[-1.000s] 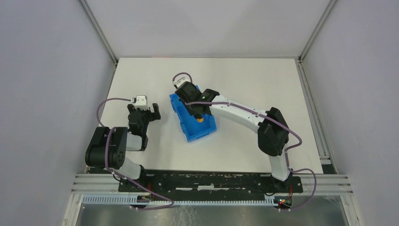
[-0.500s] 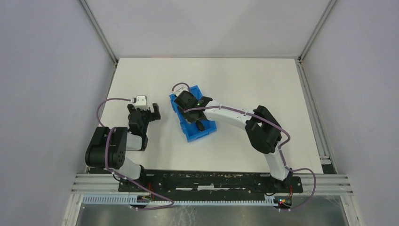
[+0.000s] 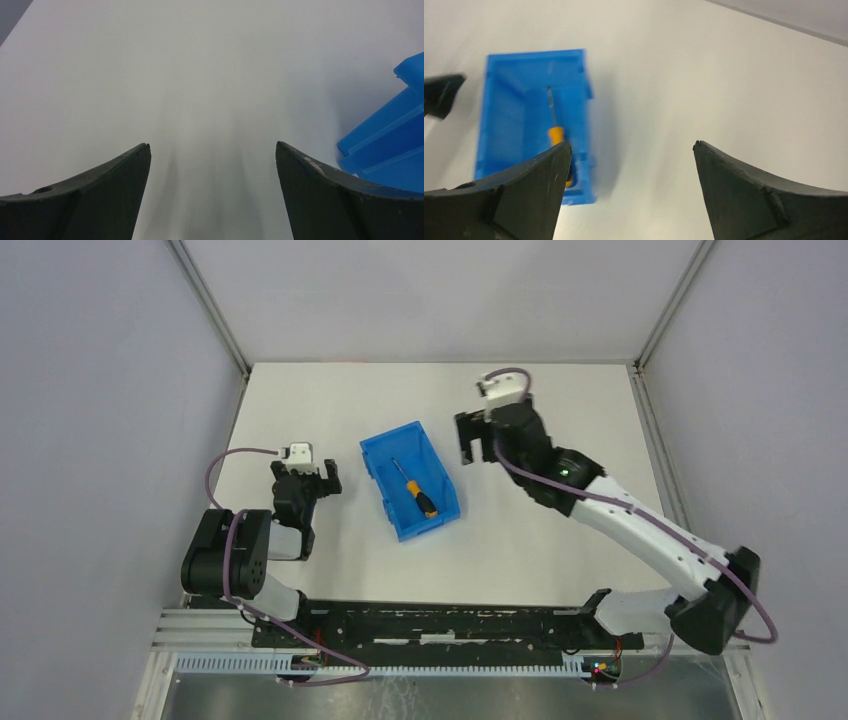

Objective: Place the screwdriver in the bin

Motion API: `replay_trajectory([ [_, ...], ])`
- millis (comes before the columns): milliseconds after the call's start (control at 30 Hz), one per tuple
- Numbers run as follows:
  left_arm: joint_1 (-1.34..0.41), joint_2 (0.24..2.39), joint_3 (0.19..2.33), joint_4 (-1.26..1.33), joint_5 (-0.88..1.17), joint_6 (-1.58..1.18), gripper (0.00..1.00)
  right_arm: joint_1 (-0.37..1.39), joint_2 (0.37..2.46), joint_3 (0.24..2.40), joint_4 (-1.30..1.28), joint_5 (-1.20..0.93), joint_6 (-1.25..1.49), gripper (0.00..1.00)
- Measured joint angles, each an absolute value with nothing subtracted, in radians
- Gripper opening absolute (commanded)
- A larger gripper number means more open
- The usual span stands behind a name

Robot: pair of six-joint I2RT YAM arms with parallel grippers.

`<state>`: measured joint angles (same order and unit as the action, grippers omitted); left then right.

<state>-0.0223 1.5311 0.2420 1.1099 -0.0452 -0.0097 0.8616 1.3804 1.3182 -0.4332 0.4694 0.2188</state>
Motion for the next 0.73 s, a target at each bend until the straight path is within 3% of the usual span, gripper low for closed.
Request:
replay_trajectory([
  [200, -0.022, 1.531, 0.242, 1.11, -0.045, -0.01, 1.0, 0.567, 1.065, 0.912, -0.298, 0.495, 0.222, 0.98],
  [433, -0.022, 1.531, 0.242, 1.11, -0.045, -0.01, 1.0, 0.486, 0.902, 0.466, -0.203, 0.534, 0.231, 0.98],
  [733, -0.022, 1.531, 0.242, 1.11, -0.045, -0.01, 1.0, 0.486, 0.818, 0.297, -0.063, 0.602, 0.282, 0.98],
])
